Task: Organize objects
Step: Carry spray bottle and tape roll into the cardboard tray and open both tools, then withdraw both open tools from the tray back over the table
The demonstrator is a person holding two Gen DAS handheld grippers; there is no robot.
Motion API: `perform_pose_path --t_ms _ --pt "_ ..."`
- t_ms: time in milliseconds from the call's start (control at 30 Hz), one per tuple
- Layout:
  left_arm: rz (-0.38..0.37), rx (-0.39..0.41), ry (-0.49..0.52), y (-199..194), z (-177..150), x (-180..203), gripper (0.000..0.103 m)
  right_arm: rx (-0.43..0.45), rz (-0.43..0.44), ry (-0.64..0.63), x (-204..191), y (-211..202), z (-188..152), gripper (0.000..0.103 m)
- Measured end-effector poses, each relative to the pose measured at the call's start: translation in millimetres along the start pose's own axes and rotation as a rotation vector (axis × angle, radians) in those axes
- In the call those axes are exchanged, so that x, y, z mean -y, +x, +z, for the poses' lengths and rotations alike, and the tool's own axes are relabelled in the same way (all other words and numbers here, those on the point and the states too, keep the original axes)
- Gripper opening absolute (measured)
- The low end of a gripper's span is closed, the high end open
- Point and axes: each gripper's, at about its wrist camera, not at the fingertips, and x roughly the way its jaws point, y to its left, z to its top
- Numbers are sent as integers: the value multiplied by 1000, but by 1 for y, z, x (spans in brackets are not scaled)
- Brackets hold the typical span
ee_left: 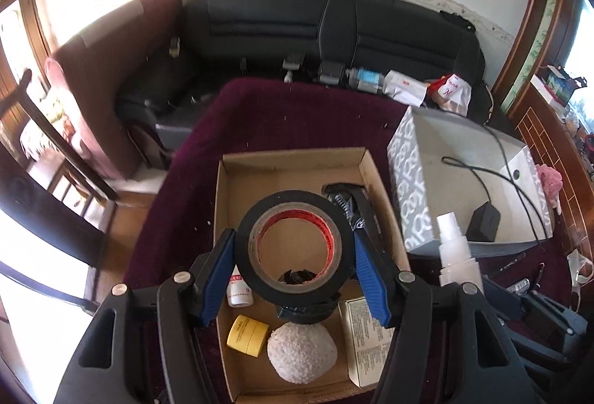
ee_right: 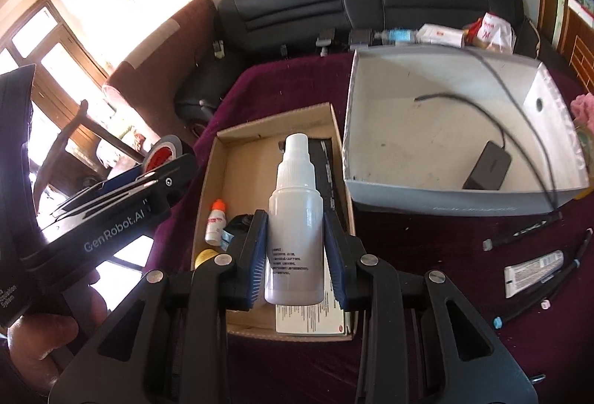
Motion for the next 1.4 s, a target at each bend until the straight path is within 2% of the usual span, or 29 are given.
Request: perform_pose_path --t_ms 133,333,467,533,600,633,667,700,733,767,800,1067,1167,1300,1400 --pt "-13 -72 -38 27 -4 -7 62 -52 -4 4 1 28 1 30" --pt "18 -167 -74 58 -14 -16 62 -123 -6 -23 -10 70 -4 30" --pt "18 -161 -113 61 -13 -23 64 -146 -12 -41 -18 90 -3 30" --pt "8 -163 -125 61 -13 -23 70 -150 -16 -42 -19 95 -2 30" --pt "28 -158 -129 60 -13 -24 76 -151 -16 -41 -20 98 -1 30" --pt "40 -153 -137 60 -12 -25 80 -146 -19 -38 -21 98 0 31" --pt "47 -147 -150 60 -12 -27 81 -136 -23 -40 -21 98 0 36" --pt "58 -142 -156 61 -11 -29 84 -131 -25 -45 -22 97 1 51" --pt "81 -138 -161 60 -11 -30 91 -127 -22 -46 -21 97 1 63" --pt "100 -136 -161 60 -11 -31 97 -121 -11 -44 -21 95 1 80" --pt "110 -126 -164 56 -10 -32 103 -114 -2 -39 -20 94 0 86" --pt "164 -35 -217 15 -2 -41 103 -59 -12 -28 -14 69 -8 86" --pt "213 23 -223 -11 -1 -35 103 -37 -9 -22 -11 54 -14 86" --pt "231 102 -206 -51 -1 -18 103 16 -12 -36 -7 27 -22 86" --pt "202 151 -205 -82 -7 -3 103 45 7 -6 1 4 -29 86"
